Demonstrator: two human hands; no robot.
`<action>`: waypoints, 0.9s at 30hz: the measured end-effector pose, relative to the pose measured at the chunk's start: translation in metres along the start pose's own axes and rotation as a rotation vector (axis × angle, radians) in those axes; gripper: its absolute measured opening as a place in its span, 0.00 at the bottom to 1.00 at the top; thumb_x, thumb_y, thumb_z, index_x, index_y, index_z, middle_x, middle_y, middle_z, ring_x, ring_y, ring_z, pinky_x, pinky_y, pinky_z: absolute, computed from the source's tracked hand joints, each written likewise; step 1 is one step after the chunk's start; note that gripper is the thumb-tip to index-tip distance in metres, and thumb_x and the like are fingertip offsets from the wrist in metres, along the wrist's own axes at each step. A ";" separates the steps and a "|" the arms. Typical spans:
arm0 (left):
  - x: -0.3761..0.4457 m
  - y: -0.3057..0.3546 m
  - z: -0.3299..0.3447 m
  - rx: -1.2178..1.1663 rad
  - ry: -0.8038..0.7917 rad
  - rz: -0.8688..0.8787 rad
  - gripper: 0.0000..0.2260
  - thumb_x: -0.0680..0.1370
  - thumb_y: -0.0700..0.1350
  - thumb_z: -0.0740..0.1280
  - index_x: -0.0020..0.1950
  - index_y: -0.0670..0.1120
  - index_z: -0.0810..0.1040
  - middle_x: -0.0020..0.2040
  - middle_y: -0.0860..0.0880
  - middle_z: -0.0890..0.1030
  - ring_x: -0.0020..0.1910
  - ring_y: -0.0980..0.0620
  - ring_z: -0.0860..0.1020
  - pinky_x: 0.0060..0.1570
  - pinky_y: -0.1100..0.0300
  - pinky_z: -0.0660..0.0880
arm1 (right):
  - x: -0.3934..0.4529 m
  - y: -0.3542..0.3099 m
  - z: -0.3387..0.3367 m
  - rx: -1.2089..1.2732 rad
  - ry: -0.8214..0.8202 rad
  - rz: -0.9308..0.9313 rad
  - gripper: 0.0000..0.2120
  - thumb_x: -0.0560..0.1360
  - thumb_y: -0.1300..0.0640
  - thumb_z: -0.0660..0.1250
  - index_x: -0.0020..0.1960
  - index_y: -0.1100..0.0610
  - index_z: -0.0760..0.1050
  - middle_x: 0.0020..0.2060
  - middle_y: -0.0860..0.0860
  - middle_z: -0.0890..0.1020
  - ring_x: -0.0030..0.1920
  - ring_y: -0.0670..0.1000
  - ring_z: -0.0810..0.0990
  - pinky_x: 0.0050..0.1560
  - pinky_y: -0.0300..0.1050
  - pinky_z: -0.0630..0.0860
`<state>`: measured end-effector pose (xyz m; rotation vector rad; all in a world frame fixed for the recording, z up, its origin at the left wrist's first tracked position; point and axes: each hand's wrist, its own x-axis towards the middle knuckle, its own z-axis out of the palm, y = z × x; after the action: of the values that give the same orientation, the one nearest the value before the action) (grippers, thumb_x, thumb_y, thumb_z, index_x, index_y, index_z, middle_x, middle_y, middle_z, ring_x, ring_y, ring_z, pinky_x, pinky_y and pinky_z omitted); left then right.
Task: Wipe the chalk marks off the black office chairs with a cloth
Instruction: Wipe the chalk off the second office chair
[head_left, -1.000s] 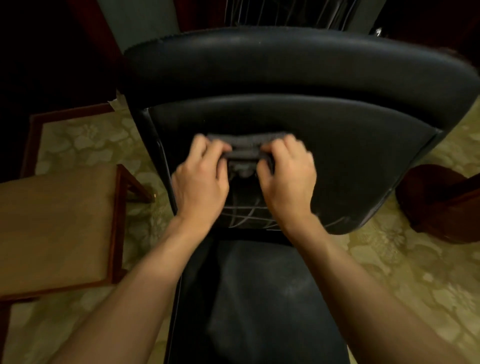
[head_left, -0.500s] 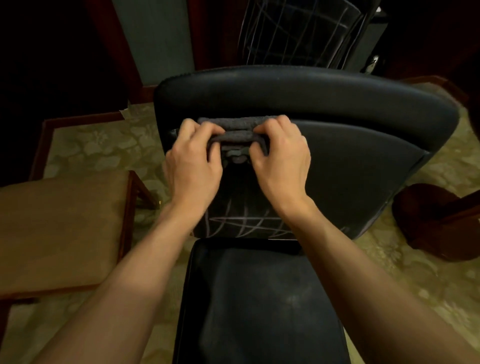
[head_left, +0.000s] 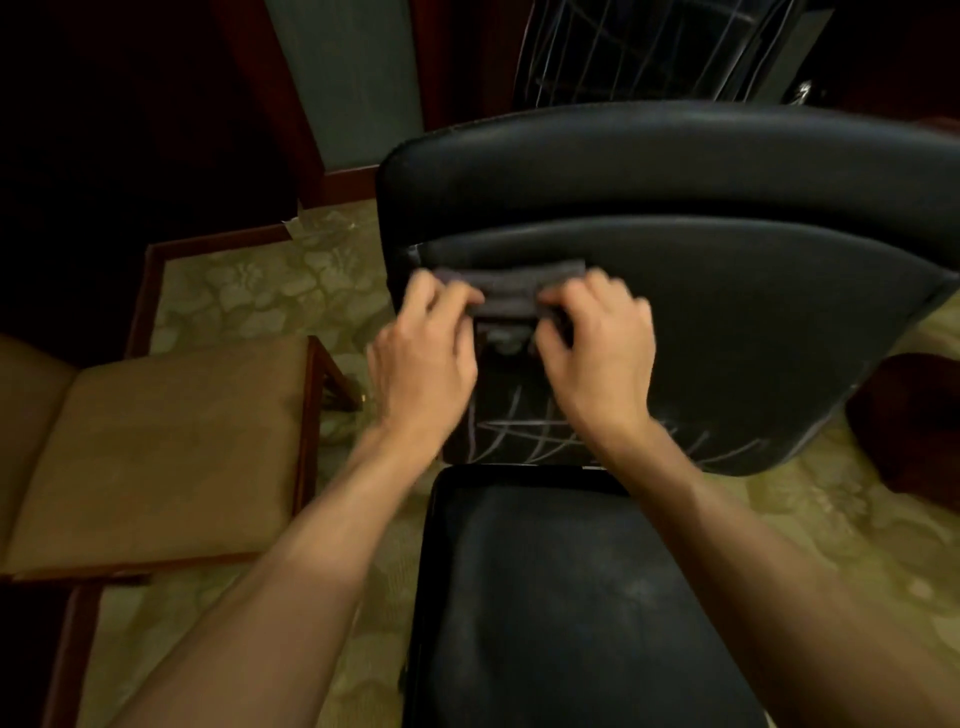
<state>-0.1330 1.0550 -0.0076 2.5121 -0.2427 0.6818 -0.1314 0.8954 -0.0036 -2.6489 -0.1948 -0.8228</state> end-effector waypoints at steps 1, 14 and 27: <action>0.014 0.002 -0.007 -0.020 0.058 -0.015 0.08 0.78 0.40 0.68 0.57 0.46 0.79 0.52 0.45 0.76 0.41 0.51 0.75 0.37 0.58 0.70 | 0.018 -0.007 -0.008 0.011 0.035 -0.002 0.07 0.73 0.58 0.67 0.51 0.55 0.78 0.47 0.53 0.79 0.47 0.55 0.75 0.43 0.45 0.60; -0.088 -0.037 0.040 0.073 -0.212 -0.103 0.07 0.76 0.40 0.70 0.53 0.47 0.79 0.50 0.47 0.75 0.32 0.47 0.79 0.27 0.57 0.71 | -0.087 0.009 0.066 -0.065 -0.238 -0.009 0.07 0.67 0.63 0.74 0.42 0.58 0.76 0.38 0.53 0.77 0.36 0.57 0.76 0.35 0.50 0.70; -0.058 -0.024 -0.001 0.091 0.019 -0.157 0.07 0.76 0.39 0.71 0.53 0.46 0.81 0.50 0.46 0.78 0.36 0.48 0.79 0.31 0.61 0.65 | -0.043 -0.022 0.057 0.136 0.008 -0.062 0.06 0.72 0.59 0.66 0.47 0.60 0.77 0.42 0.56 0.77 0.42 0.57 0.75 0.39 0.52 0.70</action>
<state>-0.1763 1.0783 -0.0475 2.5767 -0.0067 0.6664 -0.1421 0.9363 -0.0646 -2.5232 -0.3208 -0.8104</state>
